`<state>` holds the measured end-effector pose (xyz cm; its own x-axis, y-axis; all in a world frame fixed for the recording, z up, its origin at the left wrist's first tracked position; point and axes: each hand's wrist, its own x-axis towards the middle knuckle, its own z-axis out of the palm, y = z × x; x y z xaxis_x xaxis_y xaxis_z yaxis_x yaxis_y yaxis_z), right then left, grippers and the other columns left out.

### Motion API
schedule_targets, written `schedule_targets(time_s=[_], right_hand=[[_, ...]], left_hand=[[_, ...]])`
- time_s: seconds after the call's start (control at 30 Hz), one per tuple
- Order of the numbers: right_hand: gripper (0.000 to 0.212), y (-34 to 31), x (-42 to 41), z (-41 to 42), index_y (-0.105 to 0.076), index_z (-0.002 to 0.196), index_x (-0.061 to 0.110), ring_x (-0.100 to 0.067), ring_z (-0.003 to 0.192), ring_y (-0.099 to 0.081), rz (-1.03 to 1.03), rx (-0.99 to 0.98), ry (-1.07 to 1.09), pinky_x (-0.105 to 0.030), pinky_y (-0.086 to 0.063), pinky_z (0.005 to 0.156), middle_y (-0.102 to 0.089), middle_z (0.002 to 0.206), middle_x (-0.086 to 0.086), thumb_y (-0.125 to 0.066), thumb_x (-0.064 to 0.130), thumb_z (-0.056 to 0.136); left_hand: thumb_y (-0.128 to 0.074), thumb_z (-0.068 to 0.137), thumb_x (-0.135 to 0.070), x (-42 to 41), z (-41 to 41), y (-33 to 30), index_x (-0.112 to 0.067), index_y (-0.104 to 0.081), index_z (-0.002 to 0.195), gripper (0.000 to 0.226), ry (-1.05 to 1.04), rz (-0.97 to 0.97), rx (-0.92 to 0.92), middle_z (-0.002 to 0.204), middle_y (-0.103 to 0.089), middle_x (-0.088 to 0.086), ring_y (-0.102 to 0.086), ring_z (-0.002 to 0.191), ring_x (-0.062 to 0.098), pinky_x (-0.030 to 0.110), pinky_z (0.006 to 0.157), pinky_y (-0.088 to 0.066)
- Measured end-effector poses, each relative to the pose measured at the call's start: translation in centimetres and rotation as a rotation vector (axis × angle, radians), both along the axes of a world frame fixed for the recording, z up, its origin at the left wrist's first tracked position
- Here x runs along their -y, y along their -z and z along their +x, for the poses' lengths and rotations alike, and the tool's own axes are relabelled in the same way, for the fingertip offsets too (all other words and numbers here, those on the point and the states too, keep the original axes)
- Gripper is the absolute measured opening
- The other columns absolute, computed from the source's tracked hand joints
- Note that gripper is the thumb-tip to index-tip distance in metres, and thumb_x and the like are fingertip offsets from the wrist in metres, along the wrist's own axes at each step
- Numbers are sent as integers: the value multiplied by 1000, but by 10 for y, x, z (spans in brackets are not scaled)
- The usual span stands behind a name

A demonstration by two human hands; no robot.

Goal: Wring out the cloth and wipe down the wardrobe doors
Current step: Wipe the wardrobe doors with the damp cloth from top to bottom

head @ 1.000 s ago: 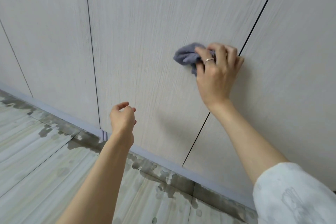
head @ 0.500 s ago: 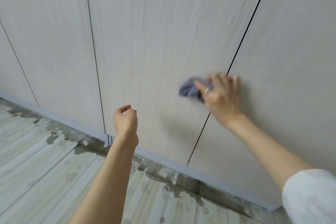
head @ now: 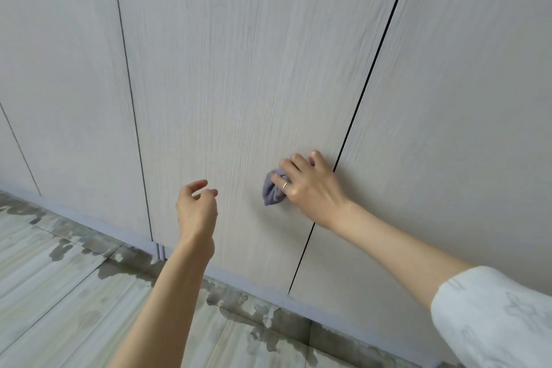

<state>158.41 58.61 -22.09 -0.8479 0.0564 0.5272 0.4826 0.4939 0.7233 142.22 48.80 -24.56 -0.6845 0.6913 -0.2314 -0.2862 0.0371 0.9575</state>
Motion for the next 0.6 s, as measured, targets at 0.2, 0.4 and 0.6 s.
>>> schedule_targets(time_s=[0.2, 0.4, 0.6], right_hand=[[33, -154, -11, 29, -70, 103, 13, -25, 84, -39, 135, -343, -26, -35, -21, 66, -63, 91, -12, -63, 11, 71], [29, -222, -13, 40, -69, 106, 17, -24, 85, -34, 122, -677, 27, -34, -20, 65, -59, 90, -13, -60, 13, 79], [35, -118, -4, 59, -69, 98, 13, -26, 81, -48, 94, -85, -2, -35, -24, 66, -62, 89, -10, -70, 10, 62]], left_hand=[[-33, 93, -3, -16, 12, -67, -20, -48, 111, 30, 13, 93, -52, 112, -59, 4, -53, 80, 10, 38, 96, -46], [-34, 91, -4, -28, 15, -119, -22, -49, 110, 31, 1, 228, -171, 95, -59, -7, -55, 105, 18, 43, 101, -43], [-34, 91, -4, -32, 19, -112, -23, -49, 110, 31, 17, 189, -187, 101, -60, -1, -54, 111, 21, 45, 101, -43]])
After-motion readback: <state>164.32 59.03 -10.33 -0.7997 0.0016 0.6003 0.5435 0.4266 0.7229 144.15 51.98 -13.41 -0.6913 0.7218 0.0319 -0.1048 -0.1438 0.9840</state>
